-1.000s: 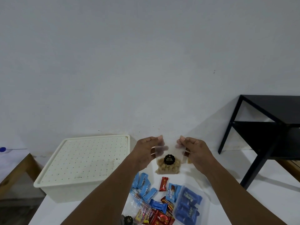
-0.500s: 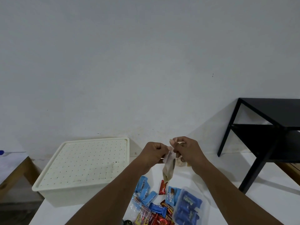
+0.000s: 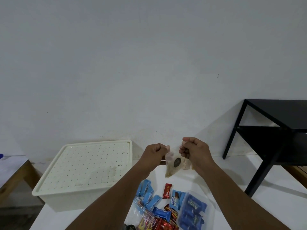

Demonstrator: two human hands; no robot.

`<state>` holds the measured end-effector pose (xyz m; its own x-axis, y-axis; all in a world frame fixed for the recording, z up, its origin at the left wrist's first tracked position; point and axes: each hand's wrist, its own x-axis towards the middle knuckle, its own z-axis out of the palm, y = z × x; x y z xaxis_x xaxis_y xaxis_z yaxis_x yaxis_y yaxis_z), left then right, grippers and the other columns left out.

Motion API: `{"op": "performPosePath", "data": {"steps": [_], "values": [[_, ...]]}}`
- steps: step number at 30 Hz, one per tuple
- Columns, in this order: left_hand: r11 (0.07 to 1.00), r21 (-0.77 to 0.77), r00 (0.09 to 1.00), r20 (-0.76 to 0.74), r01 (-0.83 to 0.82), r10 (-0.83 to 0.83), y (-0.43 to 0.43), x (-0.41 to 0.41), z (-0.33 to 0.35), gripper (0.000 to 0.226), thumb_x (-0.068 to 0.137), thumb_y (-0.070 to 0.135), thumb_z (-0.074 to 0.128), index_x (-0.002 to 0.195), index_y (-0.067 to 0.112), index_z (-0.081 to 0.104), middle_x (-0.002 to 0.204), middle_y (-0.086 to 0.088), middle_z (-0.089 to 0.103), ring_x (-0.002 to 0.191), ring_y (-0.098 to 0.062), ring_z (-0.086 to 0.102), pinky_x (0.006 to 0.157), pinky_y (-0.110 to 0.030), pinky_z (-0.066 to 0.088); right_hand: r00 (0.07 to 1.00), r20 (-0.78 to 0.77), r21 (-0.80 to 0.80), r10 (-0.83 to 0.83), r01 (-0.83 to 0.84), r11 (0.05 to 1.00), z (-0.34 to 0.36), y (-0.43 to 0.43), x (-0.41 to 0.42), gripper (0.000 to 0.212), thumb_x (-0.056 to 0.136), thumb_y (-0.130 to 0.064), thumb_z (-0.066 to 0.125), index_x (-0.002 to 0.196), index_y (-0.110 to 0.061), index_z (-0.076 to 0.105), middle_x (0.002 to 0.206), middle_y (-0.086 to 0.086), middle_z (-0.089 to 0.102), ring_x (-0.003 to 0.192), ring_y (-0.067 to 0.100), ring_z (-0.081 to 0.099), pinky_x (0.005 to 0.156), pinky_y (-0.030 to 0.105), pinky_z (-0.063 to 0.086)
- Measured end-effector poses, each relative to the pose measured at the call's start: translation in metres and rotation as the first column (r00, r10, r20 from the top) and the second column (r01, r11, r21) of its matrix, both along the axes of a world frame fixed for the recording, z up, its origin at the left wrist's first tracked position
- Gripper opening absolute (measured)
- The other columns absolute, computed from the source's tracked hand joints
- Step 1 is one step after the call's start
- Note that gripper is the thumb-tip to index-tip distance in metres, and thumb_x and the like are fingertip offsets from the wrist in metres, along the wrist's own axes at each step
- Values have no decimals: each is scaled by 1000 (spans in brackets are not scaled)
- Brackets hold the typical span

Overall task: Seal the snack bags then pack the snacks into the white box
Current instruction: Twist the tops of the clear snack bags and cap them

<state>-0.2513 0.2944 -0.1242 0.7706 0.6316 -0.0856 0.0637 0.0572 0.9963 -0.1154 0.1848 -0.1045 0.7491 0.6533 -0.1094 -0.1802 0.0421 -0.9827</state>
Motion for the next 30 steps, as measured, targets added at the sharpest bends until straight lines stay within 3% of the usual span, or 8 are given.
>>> {"op": "performPosePath", "data": {"steps": [5,9,11,16,18,21,24,30], "values": [[995,73,997,-35,68,-65,2,-14,-10,30,86,36,63,75,11,76,93,6,75,110,-10,65,100,-35,49,993,-90,3,-82,83,997,4,4,16,16,89,2,61,105,3,63,77,18,67,63,25,65,62,33,55],[969,208,986,-123,136,-112,-4,-3,-21,21,89,18,68,107,20,77,110,15,70,88,8,63,75,-12,50,994,-106,-18,-38,36,999,4,10,19,17,89,0,63,106,4,62,77,18,68,64,26,66,62,33,56],[962,262,991,-130,76,-42,-4,6,-27,25,90,12,66,112,21,74,110,2,73,65,4,62,58,-12,48,993,-114,-14,4,-6,1000,4,12,20,18,89,-4,64,107,0,62,79,17,69,66,25,67,63,33,56],[974,216,993,-78,-71,89,8,22,-48,19,88,7,67,97,20,77,107,5,73,93,-14,71,79,-29,60,985,171,-144,20,4,990,-13,2,41,13,88,-21,69,93,-17,58,77,4,58,66,15,53,60,29,44],[984,156,990,-95,-84,100,14,27,-60,17,88,4,68,95,17,77,105,1,73,91,-19,72,78,-32,62,979,161,-163,122,-96,982,-32,-4,48,13,87,-14,68,78,-19,60,70,-1,55,62,13,48,59,27,41],[987,146,986,-147,-63,85,24,36,-83,17,86,3,69,91,17,78,102,-1,74,87,-21,71,77,-36,62,962,64,-269,264,-238,933,-65,-3,55,13,88,-9,64,84,-19,72,94,-5,69,91,14,61,81,37,51],[982,179,975,-204,-54,91,35,52,-106,19,84,4,70,89,20,78,99,2,74,86,-17,72,77,-32,61,961,10,-341,276,-256,904,-95,9,70,21,87,-5,62,95,-20,75,114,2,68,107,20,63,89,41,56],[962,270,939,-322,-29,119,68,102,-144,20,88,3,64,97,15,76,96,9,71,86,-4,66,66,-4,47,962,-14,-421,271,-252,872,-135,52,116,23,89,-5,60,100,-21,72,112,1,67,105,18,64,89,35,57]]}}
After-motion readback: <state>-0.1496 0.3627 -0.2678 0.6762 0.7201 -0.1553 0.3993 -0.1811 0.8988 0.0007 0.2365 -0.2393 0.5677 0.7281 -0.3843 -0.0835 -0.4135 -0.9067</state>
